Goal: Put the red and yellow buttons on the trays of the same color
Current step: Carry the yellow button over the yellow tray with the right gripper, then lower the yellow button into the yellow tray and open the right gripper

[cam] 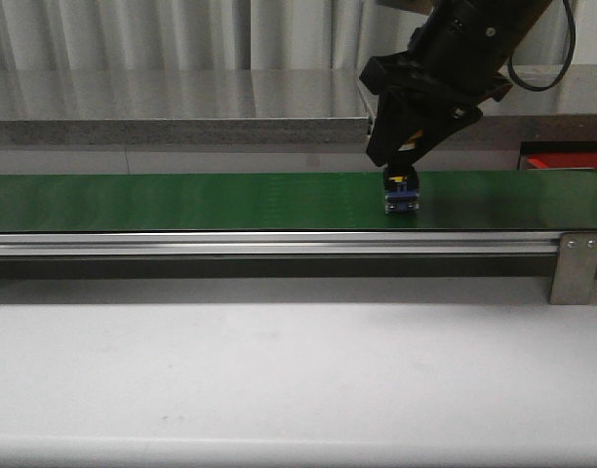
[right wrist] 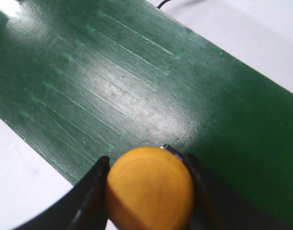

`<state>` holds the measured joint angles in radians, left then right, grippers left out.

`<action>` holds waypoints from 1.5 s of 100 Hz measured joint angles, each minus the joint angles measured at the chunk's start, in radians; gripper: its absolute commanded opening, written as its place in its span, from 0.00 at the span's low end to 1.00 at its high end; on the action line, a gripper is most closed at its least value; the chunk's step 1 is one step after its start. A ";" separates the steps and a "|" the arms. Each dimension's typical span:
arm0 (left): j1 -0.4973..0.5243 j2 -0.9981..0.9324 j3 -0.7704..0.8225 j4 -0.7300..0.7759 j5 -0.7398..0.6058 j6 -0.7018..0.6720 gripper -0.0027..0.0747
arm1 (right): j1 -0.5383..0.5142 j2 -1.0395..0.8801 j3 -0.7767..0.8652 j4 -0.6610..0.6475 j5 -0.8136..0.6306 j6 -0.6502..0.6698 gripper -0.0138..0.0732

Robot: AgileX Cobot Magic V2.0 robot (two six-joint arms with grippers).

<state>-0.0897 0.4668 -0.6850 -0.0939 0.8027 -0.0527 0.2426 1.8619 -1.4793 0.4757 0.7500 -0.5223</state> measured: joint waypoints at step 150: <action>0.000 0.000 0.000 0.000 0.000 0.000 0.01 | -0.590 -0.221 0.372 0.011 -0.242 0.079 0.29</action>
<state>-0.0897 0.4668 -0.6850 -0.0939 0.8027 -0.0527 -0.3470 1.6413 -1.1077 0.4871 0.5081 -0.4437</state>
